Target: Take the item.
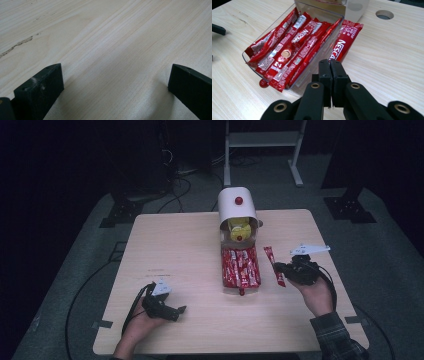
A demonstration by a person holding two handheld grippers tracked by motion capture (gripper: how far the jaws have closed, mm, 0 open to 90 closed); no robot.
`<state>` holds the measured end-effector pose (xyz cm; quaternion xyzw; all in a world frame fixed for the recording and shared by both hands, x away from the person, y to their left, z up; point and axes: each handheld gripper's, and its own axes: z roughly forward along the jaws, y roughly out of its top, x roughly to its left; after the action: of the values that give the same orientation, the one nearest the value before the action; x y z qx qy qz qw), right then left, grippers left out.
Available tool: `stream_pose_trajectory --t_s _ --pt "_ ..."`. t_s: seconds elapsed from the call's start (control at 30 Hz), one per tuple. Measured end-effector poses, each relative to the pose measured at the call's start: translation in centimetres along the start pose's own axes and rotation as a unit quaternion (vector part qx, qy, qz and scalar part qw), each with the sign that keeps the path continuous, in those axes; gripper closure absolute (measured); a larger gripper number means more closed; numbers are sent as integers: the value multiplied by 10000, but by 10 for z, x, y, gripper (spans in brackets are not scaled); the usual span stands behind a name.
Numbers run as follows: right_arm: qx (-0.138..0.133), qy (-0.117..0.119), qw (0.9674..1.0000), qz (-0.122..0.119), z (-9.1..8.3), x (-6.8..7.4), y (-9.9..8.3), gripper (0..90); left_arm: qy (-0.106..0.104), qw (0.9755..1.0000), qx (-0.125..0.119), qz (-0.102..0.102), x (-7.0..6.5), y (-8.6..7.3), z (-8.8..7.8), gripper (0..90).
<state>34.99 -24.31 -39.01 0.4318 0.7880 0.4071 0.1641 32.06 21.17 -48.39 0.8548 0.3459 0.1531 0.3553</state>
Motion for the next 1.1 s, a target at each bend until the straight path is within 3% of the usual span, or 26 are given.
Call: stream_pose_trajectory --t_s 0.47,1.1 --pt "92 -80 9999 98 5 -13 -9 875 0 10000 1 2 0 0 0 0" --pt "474 -116 9987 139 30 -21 -23 874 0 10000 0 0 0 0 0 0"
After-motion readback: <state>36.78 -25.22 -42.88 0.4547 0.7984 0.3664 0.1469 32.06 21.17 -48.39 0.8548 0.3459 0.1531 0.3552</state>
